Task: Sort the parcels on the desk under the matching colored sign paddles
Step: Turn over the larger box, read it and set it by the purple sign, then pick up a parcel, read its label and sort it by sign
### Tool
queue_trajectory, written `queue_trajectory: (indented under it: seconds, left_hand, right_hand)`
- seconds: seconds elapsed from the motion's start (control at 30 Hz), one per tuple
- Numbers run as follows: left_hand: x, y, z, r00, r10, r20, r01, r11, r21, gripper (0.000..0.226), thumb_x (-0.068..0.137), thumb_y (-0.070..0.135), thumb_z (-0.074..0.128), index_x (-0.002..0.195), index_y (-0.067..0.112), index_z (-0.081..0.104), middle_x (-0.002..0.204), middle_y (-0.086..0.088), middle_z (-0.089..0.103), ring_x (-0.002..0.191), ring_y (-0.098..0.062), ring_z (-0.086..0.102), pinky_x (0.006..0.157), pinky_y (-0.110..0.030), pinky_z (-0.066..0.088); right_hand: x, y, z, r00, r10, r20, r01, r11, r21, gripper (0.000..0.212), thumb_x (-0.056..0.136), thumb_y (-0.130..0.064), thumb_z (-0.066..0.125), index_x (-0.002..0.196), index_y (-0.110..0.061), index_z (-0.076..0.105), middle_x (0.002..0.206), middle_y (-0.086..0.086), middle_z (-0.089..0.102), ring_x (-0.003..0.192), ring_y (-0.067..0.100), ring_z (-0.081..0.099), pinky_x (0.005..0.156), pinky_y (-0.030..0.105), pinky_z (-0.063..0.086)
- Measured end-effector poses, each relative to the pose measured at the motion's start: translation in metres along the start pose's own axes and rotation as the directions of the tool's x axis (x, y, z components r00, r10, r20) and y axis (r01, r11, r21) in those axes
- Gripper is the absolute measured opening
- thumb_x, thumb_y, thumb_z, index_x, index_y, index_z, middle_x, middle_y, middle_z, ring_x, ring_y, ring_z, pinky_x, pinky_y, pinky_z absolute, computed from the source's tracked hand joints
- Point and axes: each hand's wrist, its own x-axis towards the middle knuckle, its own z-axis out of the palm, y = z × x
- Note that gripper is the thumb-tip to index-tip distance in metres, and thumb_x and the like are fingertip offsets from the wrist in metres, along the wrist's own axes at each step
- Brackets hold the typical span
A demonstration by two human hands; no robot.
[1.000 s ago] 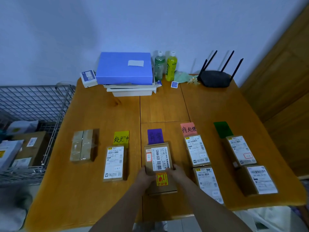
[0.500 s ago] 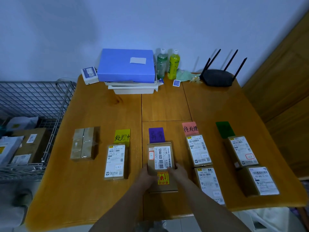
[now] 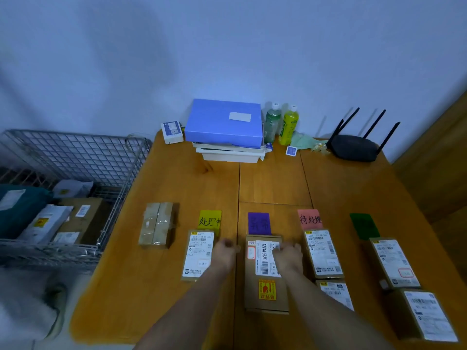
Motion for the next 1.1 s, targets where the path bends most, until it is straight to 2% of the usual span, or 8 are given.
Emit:
queue_trajectory:
  seconds: [0.13,0.23,0.37,0.5,0.57,0.77,0.9,1.1]
  left_hand:
    - [0.016,0.024,-0.053,0.993,0.048,-0.109,-0.053,0.998,-0.035,0.013,0.087,0.008,0.060,0.100,0.007,0.061,0.104,-0.018,0.063,0.097,-0.035,0.061,0.084,-0.041,0.050]
    - [0.027,0.023,-0.100,0.973,0.056,-0.223,-0.051,0.998,0.027,0.028,0.087,0.012,0.061,0.113,0.001,0.059,0.112,-0.021,0.064,0.104,-0.036,0.060,0.086,-0.038,0.049]
    - [0.037,0.005,-0.157,0.939,-0.001,-0.345,0.030,0.997,0.077,0.033,0.091,0.024,0.057,0.115,0.001,0.058,0.115,-0.018,0.064,0.107,-0.034,0.059,0.085,-0.034,0.048]
    - [0.054,-0.016,-0.197,0.905,-0.084,-0.417,0.154,0.978,0.139,0.040,0.093,0.026,0.051,0.127,0.005,0.051,0.131,-0.018,0.049,0.121,-0.036,0.046,0.101,-0.043,0.043]
    - [0.063,-0.021,-0.208,0.898,-0.124,-0.422,0.206,0.966,0.156,0.045,0.093,0.025,0.050,0.134,0.008,0.047,0.138,-0.018,0.040,0.128,-0.036,0.039,0.106,-0.044,0.038]
    - [0.091,-0.028,-0.208,0.930,-0.134,-0.341,0.174,0.981,0.090,0.050,0.093,0.026,0.050,0.142,0.017,0.039,0.142,-0.015,0.037,0.132,-0.034,0.034,0.108,-0.041,0.036]
    - [0.101,-0.041,-0.206,0.953,-0.149,-0.265,0.159,0.987,0.016,0.067,0.085,0.020,0.062,0.144,0.025,0.032,0.142,-0.014,0.039,0.127,-0.036,0.043,0.103,-0.043,0.044]
    - [0.103,-0.051,-0.208,0.949,-0.158,-0.272,0.148,0.987,-0.057,0.080,0.081,0.031,0.071,0.146,0.022,0.026,0.141,-0.013,0.034,0.130,-0.034,0.038,0.108,-0.041,0.036]
  right_hand:
    - [0.002,-0.063,0.012,0.987,-0.152,0.046,0.151,0.988,0.018,0.033,0.090,-0.019,0.050,0.118,-0.003,0.058,0.128,0.014,0.045,0.107,0.032,0.057,0.094,0.037,0.048]
    - [-0.009,-0.115,0.032,0.951,-0.279,0.134,0.275,0.960,0.044,0.030,0.089,-0.018,0.050,0.114,-0.004,0.061,0.122,0.015,0.051,0.108,0.033,0.057,0.086,0.034,0.046]
    - [-0.029,-0.168,0.072,0.890,-0.377,0.258,0.374,0.925,0.063,0.017,0.087,-0.012,0.050,0.087,0.000,0.061,0.094,0.024,0.060,0.084,0.036,0.059,0.063,0.028,0.033]
    - [-0.048,-0.202,0.108,0.828,-0.422,0.370,0.430,0.900,0.064,0.013,0.087,-0.011,0.049,0.078,-0.006,0.057,0.078,0.016,0.058,0.080,0.032,0.057,0.062,0.028,0.031]
    - [-0.056,-0.214,0.122,0.800,-0.405,0.442,0.404,0.909,0.101,0.017,0.089,-0.014,0.049,0.075,-0.011,0.057,0.080,0.013,0.058,0.081,0.026,0.053,0.066,0.027,0.033]
    - [-0.054,-0.231,0.175,0.801,-0.203,0.564,0.087,0.970,0.226,0.038,0.089,-0.016,0.053,0.125,-0.007,0.056,0.123,0.014,0.061,0.109,0.030,0.057,0.086,0.033,0.044]
    - [-0.052,-0.230,0.192,0.770,-0.079,0.634,-0.167,0.933,0.320,0.042,0.089,-0.017,0.053,0.129,-0.005,0.051,0.128,0.013,0.056,0.104,0.026,0.052,0.091,0.032,0.041]
    - [-0.055,-0.228,0.192,0.729,-0.108,0.676,-0.231,0.890,0.392,0.039,0.090,-0.020,0.047,0.129,-0.015,0.050,0.133,0.005,0.051,0.106,0.019,0.044,0.095,0.037,0.037]
